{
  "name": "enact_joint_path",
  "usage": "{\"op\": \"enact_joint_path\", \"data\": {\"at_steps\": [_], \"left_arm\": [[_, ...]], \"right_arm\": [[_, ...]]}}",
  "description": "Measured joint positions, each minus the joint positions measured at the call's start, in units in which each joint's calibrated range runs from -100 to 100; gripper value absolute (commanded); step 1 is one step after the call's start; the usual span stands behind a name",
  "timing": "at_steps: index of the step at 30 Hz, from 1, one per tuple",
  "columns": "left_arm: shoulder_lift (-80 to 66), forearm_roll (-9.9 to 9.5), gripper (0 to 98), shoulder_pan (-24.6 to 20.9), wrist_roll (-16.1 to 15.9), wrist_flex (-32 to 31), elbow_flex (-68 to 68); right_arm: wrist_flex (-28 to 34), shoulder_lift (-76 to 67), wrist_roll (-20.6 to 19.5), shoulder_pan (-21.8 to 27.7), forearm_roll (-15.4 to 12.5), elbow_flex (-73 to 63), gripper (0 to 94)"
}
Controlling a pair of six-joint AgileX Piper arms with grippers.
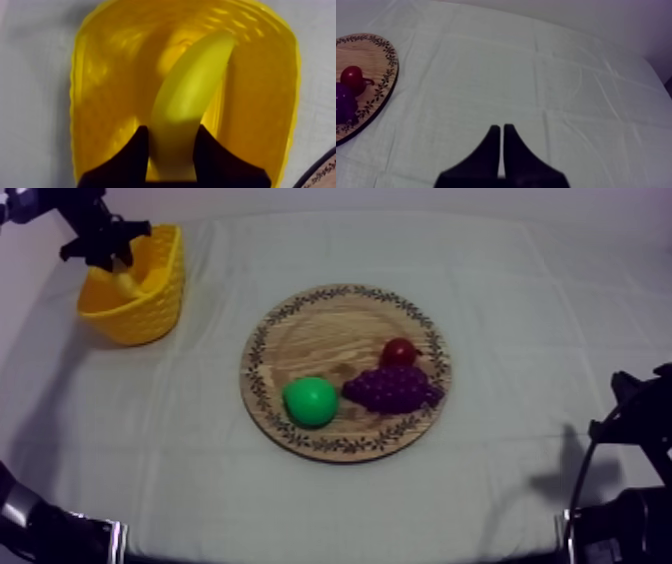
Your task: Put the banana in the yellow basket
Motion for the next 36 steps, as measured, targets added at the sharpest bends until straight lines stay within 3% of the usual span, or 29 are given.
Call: {"op": "enact_joint_path", "data": {"at_steps": [14,27,33,36], "left_arm": [[5.81,1.86,35.3,-0.79,-2.01,-6.54,-1.22],[5.04,2.62,47.5,-1.36,-2.89,-8.61,0.63],[3.35,3.37,43.1,-1.26,-4.21,-11.58,3.65],[0.91,4.38,31.9,-1.06,-5.27,-14.54,6.48]], "right_arm": [[0.00,0.00,0.00,0.00,0.00,0.00,0.3],[0.10,0.00,0.02,0.00,0.00,0.00,0.3],[0.01,0.00,0.02,0.00,0.00,0.00,0.3],[0.01,0.00,-0.02,0.00,0.00,0.00,0.3]]}}
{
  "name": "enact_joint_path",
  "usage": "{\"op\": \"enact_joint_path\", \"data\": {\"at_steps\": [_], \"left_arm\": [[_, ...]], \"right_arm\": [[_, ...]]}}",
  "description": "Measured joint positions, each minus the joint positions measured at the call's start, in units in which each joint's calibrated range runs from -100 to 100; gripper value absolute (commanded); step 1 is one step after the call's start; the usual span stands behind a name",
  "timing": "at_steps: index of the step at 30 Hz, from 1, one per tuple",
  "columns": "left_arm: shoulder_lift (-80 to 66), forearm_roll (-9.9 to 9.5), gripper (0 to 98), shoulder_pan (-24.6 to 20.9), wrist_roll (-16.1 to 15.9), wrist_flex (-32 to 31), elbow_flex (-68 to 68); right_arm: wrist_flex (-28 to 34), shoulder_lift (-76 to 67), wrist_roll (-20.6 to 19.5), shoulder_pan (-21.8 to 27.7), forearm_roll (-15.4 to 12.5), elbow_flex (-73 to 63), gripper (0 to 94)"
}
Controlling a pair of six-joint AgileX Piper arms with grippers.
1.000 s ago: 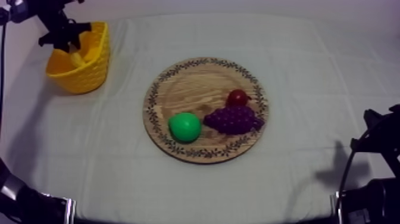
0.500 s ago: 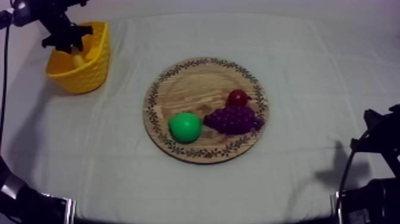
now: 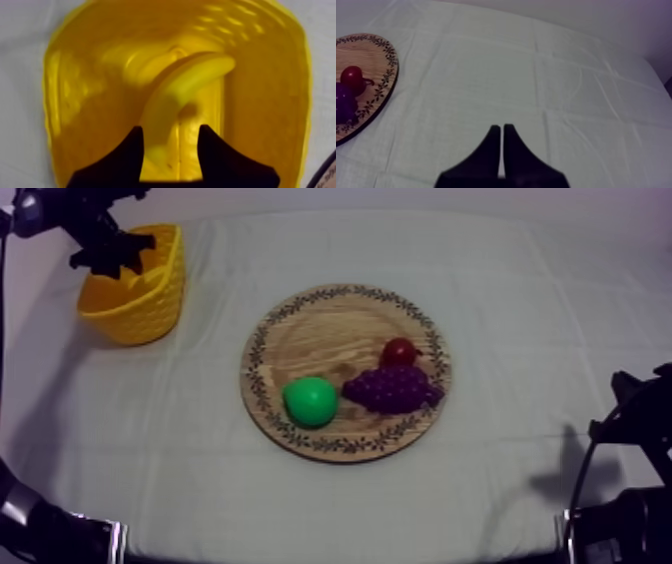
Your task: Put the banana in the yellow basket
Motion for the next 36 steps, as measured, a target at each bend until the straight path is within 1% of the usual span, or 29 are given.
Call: {"op": "enact_joint_path", "data": {"at_steps": [1,2,3,5,7,15,19,23,27,31,34,36], "left_arm": [[-0.82,0.45,22.7,0.04,-0.35,-1.15,0.95],[-2.04,0.88,15.9,0.04,-0.57,-2.43,2.24],[-3.41,1.13,11.1,0.04,-0.66,-3.50,3.68],[-6.11,1.78,5.5,0.10,-0.33,-5.41,6.60],[-9.54,1.92,2.7,0.41,0.67,-7.01,10.33],[-27.12,1.74,0.2,3.78,0.78,-14.40,27.54],[-37.67,1.92,0.1,5.87,1.31,-16.71,36.86],[-48.16,2.25,0.1,6.82,1.86,-18.45,45.22],[-58.06,3.26,0.5,6.66,1.74,-20.32,54.73],[-68.34,4.67,5.1,6.00,0.48,-22.41,63.77],[-75.46,5.71,4.3,4.94,-0.69,-22.91,69.91],[-79.97,6.04,3.1,4.29,-1.67,-22.87,73.43]], "right_arm": [[0.00,0.00,0.00,0.00,0.00,0.00,0.3],[0.00,0.00,0.00,0.00,0.00,0.00,0.3],[0.00,0.00,0.00,0.00,0.00,0.00,0.3],[0.00,0.00,0.00,0.00,0.00,0.00,0.3],[0.00,0.00,0.00,0.00,0.00,0.00,0.3],[0.00,0.00,0.03,0.00,0.00,0.00,0.3],[0.00,0.00,0.03,0.00,0.00,0.00,0.3],[0.00,0.00,0.03,0.00,0.00,0.00,0.3],[0.00,0.00,0.00,0.00,0.00,0.00,0.3],[0.00,0.00,0.00,0.00,0.00,0.00,0.3],[0.00,0.00,0.00,0.00,0.00,0.00,0.3],[0.00,0.00,0.00,0.00,0.00,0.00,0.3]]}}
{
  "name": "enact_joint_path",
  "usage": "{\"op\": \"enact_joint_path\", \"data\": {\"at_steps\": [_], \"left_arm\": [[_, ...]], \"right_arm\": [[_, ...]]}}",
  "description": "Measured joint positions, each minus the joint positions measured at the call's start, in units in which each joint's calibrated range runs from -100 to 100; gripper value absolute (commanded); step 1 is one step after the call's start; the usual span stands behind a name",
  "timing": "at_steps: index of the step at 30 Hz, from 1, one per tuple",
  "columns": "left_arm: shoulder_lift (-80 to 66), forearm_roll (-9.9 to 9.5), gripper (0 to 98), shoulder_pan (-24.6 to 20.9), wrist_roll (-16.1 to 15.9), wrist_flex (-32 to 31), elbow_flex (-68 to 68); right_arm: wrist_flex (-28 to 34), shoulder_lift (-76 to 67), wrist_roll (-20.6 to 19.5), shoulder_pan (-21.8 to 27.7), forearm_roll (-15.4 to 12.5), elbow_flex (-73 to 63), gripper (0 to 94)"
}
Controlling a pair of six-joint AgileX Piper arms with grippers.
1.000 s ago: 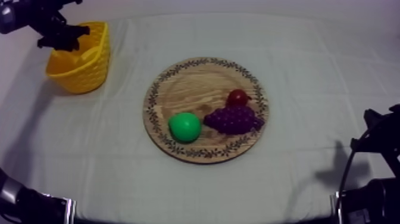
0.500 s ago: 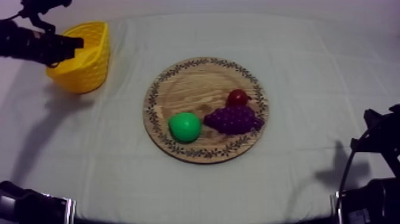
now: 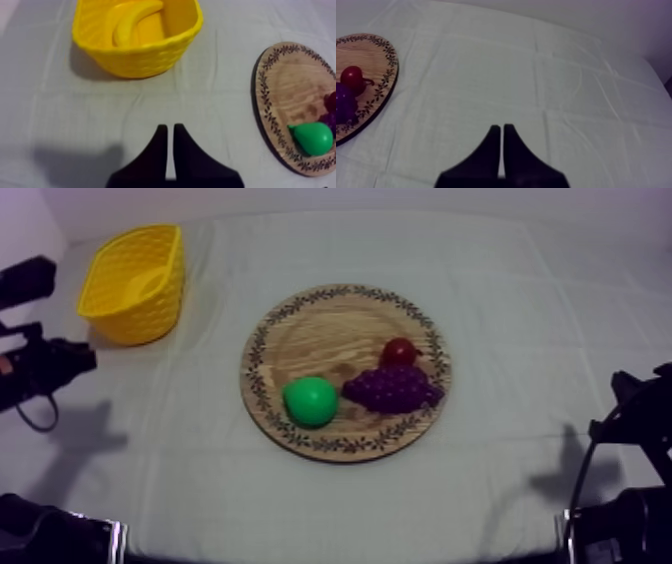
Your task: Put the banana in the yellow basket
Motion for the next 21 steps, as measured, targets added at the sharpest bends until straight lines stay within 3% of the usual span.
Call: {"op": "enact_joint_path", "data": {"at_steps": [7,21], "left_arm": [[-16.83,0.16,0.4,-2.81,-3.20,0.12,11.07],[-40.78,-0.33,0.1,-3.45,-4.18,3.97,22.08]], "right_arm": [[0.00,0.00,0.03,0.00,0.00,0.00,0.3],[0.00,0.00,0.03,0.00,0.00,0.00,0.3]]}}
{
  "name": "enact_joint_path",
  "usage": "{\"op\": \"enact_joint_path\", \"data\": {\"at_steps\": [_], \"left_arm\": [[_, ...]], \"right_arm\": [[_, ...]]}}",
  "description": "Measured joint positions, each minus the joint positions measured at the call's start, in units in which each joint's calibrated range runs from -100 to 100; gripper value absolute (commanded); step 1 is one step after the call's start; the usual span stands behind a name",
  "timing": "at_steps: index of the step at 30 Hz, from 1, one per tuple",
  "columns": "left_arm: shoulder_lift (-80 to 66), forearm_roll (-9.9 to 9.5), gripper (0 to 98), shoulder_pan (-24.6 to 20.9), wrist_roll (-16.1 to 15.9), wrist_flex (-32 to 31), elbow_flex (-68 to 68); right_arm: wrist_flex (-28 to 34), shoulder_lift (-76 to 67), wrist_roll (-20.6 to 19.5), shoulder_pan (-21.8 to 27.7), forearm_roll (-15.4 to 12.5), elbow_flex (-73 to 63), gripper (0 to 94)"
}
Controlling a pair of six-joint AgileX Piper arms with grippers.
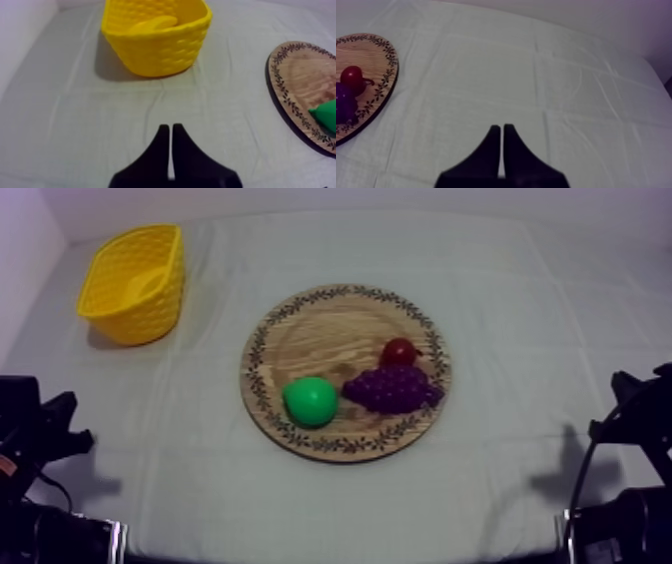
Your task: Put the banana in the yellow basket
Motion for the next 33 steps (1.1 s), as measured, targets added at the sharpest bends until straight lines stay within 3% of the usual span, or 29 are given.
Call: {"op": "enact_joint_path", "data": {"at_steps": [5,11,18,33], "left_arm": [[-4.39,0.00,0.1,0.14,1.30,0.55,0.18],[-7.04,0.00,0.1,0.31,5.79,1.90,-0.04],[-7.29,-1.83,0.1,0.34,11.69,-5.51,2.27],[-7.29,-2.01,0.1,0.34,11.48,-6.90,2.55]], "right_arm": [[0.00,0.00,0.00,0.00,0.00,0.00,0.3],[0.00,0.00,0.00,0.00,0.00,0.00,0.3],[-0.05,0.00,0.02,0.00,0.00,0.00,0.3],[-0.05,0.00,-0.04,0.00,0.00,0.00,0.3]]}}
